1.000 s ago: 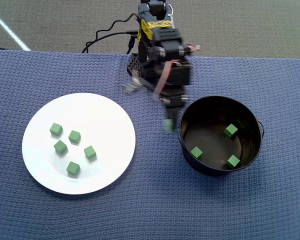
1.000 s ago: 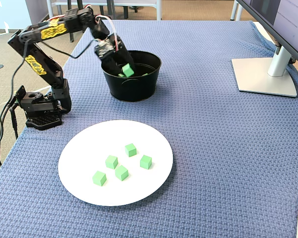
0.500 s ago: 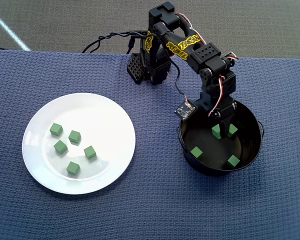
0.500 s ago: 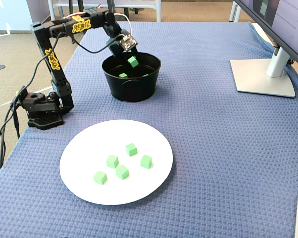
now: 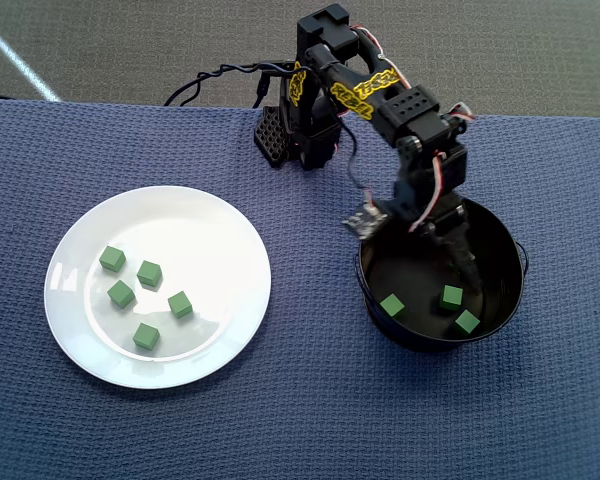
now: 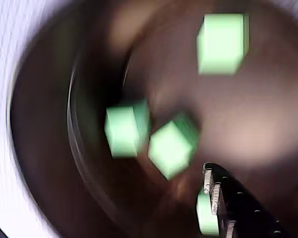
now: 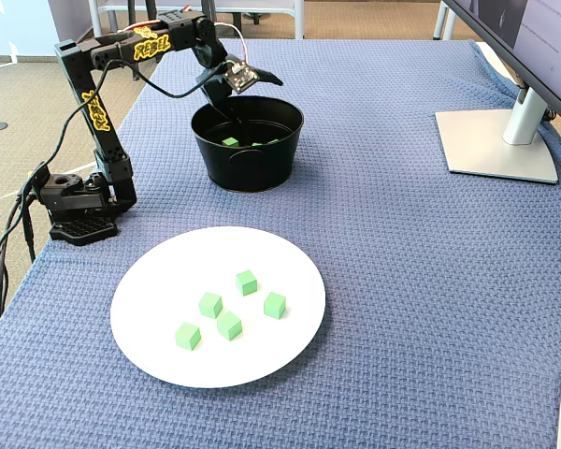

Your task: Pick up the green cubes from the white plate and place them in the black recipient

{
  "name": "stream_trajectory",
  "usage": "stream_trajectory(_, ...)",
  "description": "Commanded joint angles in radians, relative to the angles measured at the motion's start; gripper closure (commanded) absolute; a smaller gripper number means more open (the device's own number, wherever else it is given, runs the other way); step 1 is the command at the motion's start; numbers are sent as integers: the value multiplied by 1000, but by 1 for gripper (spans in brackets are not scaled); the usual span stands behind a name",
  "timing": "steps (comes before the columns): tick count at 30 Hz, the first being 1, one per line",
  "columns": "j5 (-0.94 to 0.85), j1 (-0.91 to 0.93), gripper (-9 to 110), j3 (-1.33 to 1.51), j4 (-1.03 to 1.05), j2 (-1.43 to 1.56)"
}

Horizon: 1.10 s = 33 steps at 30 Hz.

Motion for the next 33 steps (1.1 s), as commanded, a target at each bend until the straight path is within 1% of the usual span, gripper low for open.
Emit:
stream_trajectory(1, -20, 152, 47, -118, 52, 58)
stream_trajectory(7, -92, 541, 50, -198, 46, -15)
stream_trajectory(8, -107, 597, 54, -209, 46, -35)
stream_trajectory(9, -103, 650, 64, -209, 34, -49)
stream_trajectory(10, -112, 693, 66, -193, 15, -58)
stream_trajectory(12, -135, 769, 67, -152, -20, -72)
stream_trajectory(15, -224, 838, 66, -104, -29, -89)
stream_trajectory(16, -279, 850, 68, -86, -18, -92)
stream_trajectory(24, -807, 963, 69, 31, 20, -152)
stream_trajectory(27, -922, 1012, 69, 9, 9, -221)
stream_trajectory(33, -1022, 1101, 69, -127, -5, -397)
